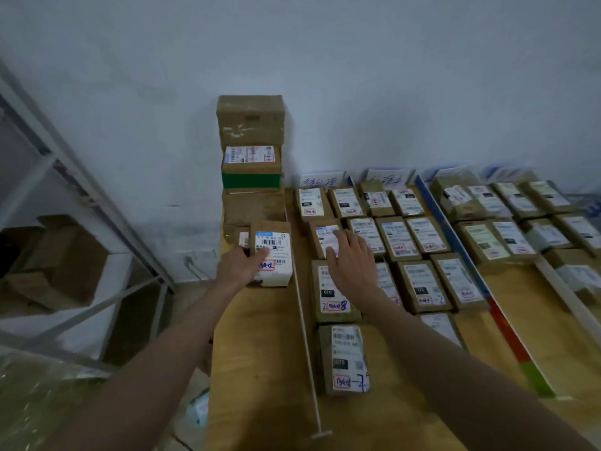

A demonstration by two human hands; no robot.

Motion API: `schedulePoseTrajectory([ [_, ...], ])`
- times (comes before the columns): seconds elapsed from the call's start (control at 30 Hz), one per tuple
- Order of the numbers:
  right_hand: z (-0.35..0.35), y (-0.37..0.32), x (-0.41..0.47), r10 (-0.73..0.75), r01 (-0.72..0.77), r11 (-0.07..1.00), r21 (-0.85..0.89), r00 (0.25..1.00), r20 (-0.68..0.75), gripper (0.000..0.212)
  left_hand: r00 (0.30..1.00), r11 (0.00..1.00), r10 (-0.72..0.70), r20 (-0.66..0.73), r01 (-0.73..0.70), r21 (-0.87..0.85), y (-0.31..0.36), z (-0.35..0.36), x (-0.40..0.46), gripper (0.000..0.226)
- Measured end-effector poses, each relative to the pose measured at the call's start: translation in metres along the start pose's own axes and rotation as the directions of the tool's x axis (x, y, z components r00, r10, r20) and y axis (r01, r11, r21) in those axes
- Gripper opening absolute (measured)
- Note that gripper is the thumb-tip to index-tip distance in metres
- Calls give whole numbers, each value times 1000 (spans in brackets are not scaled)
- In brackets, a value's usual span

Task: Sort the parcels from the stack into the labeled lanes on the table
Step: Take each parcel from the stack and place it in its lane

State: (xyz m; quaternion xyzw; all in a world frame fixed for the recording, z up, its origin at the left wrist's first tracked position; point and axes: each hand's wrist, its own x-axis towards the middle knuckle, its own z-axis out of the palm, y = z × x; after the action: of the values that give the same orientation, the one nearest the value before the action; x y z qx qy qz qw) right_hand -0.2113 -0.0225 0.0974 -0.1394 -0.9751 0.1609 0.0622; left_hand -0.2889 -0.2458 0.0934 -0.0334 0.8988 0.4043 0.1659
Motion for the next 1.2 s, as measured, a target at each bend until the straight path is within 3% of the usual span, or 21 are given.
schedulePoseTrajectory([
  [0.3, -38, 80, -65, 129, -129, 992, -10, 991, -35, 46, 985, 985, 166, 44, -163, -60, 43, 69, -63, 20],
  [0.57, -54, 162, -115, 124, -124, 992, -18, 992, -27, 48, 994, 999, 47, 97, -46, -18, 56, 147, -128, 45],
  [0.77, -56, 222, -150, 69, -69, 998, -7, 998, 6, 45, 995, 999, -11, 103, 15, -40, 53, 217, -185, 35],
  [0.9, -52, 251, -165, 55, -59, 998, 36, 995, 80, 46, 994, 994, -73, 86, 80, -77, 42, 259, -204, 42],
  [1.03, -47, 269, -168, 30, -37, 994, 107, 998, 61, 44, 985, 988, -155, 74, 157, -14, 37, 290, -203, 48],
  [1.2, -35, 290, -166, 35, -42, 993, 107, 997, 73, 37, 990, 989, -141, 2, 141, 44, 39, 322, -191, 51],
])
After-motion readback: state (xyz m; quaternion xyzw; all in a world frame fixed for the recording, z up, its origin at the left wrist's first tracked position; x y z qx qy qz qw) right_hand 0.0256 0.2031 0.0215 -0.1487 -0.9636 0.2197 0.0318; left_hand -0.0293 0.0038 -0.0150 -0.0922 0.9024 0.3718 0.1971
